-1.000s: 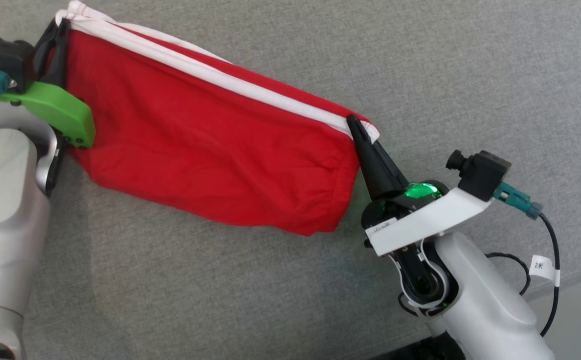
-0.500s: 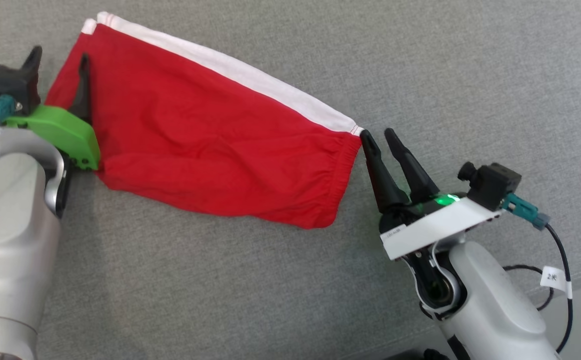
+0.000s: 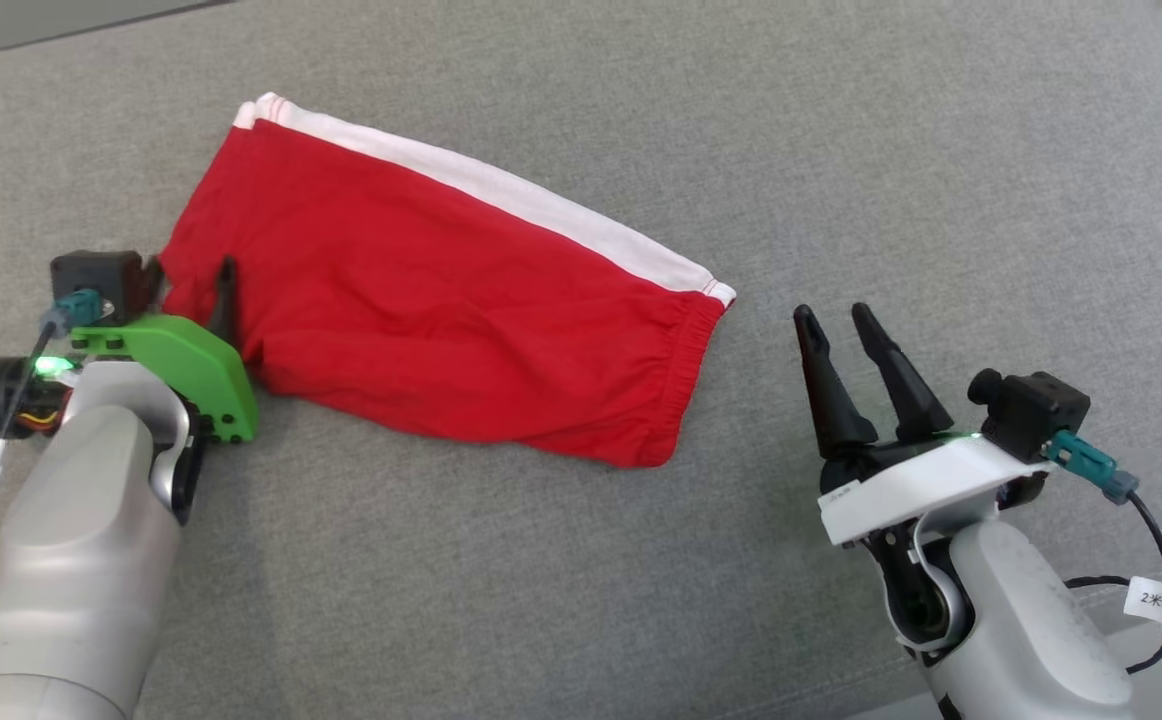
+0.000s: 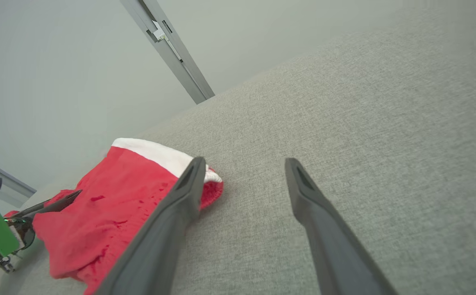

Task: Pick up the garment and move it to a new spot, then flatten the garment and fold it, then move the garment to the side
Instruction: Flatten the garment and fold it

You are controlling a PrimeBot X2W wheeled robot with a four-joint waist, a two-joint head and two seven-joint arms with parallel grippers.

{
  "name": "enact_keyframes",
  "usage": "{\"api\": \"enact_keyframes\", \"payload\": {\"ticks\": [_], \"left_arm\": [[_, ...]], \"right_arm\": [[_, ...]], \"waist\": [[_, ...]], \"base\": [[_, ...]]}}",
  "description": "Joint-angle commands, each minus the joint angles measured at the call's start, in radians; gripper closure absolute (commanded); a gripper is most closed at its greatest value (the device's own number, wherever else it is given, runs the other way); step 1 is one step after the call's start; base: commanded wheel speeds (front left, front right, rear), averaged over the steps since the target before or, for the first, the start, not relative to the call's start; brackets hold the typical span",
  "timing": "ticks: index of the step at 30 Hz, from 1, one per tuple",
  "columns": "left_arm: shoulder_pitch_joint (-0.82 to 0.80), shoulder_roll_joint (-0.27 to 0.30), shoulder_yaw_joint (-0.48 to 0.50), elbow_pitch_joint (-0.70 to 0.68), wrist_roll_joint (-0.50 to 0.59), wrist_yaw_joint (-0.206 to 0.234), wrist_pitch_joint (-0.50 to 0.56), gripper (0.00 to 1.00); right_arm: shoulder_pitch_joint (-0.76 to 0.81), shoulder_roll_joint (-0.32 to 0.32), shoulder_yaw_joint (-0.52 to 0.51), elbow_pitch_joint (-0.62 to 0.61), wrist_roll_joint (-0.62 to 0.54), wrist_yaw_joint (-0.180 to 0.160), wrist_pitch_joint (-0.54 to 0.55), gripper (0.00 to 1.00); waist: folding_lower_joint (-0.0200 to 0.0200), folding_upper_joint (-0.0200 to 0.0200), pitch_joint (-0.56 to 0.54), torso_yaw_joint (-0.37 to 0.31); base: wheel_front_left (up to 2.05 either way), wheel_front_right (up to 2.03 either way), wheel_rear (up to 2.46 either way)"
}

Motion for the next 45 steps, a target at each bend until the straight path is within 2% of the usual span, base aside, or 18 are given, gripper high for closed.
{"api": "enact_keyframes", "payload": {"ticks": [1,4,10,17,29,30,31,35,39,45], "left_arm": [[0.046,-0.01,-0.025,0.009,-0.031,-0.002,0.034,1.0],[0.057,-0.001,-0.059,-0.014,-0.084,-0.001,0.046,1.0],[0.08,0.017,-0.079,-0.018,-0.156,0.0,-0.034,1.0],[0.176,-0.009,-0.075,-0.009,-0.145,0.007,-0.08,1.0],[0.464,-0.063,0.074,-0.24,-0.094,0.093,-0.081,1.0],[0.476,-0.066,0.092,-0.269,-0.084,0.098,-0.081,0.78],[0.497,-0.073,0.111,-0.3,-0.069,0.102,-0.081,0.0],[0.551,-0.094,0.172,-0.388,-0.01,0.109,-0.081,0.0],[0.571,-0.12,0.216,-0.446,0.046,0.087,-0.081,0.0],[0.562,-0.16,0.252,-0.49,0.115,0.049,-0.081,0.0]], "right_arm": [[0.007,-0.004,-0.01,0.003,-0.016,-0.001,-0.005,0.0],[0.006,-0.004,-0.026,0.009,-0.043,-0.001,-0.005,0.0],[0.025,-0.004,-0.064,0.033,-0.099,-0.001,-0.005,0.0],[0.062,-0.004,-0.069,0.079,-0.144,-0.001,-0.005,0.0],[0.149,-0.005,-0.086,0.137,-0.195,-0.001,-0.005,0.0],[0.152,-0.004,-0.085,0.138,-0.205,-0.001,-0.005,0.0],[0.154,-0.004,-0.085,0.137,-0.215,-0.001,-0.005,0.0],[0.127,-0.004,-0.055,0.13,-0.264,-0.001,-0.005,0.0],[0.071,-0.005,0.003,0.135,-0.295,-0.001,-0.005,0.0],[-0.035,-0.005,0.042,0.267,-0.357,-0.001,-0.005,0.0]], "waist": [[0.0,-0.0001,-0.01,0.008],[0.0,-0.0001,-0.019,0.014],[0.0,-0.0001,-0.071,0.041],[0.0,-0.0001,-0.161,0.095],[0.0,-0.0001,-0.275,0.206],[0.0,-0.0001,-0.277,0.215],[0.0,-0.0001,-0.277,0.224],[0.0,-0.0001,-0.266,0.248],[0.0,-0.0001,-0.242,0.272],[0.0,-0.0001,-0.211,0.318]], "base": [[0.0,0.0,0.0],[0.0,0.0,0.0],[0.0,0.0,0.0],[0.0,0.0,0.0],[0.0,0.0,0.0],[0.0,0.0,0.0],[0.0,0.0,0.0],[0.0,0.0,0.0],[0.0,0.0,0.0],[0.0,0.0,0.0]]}}
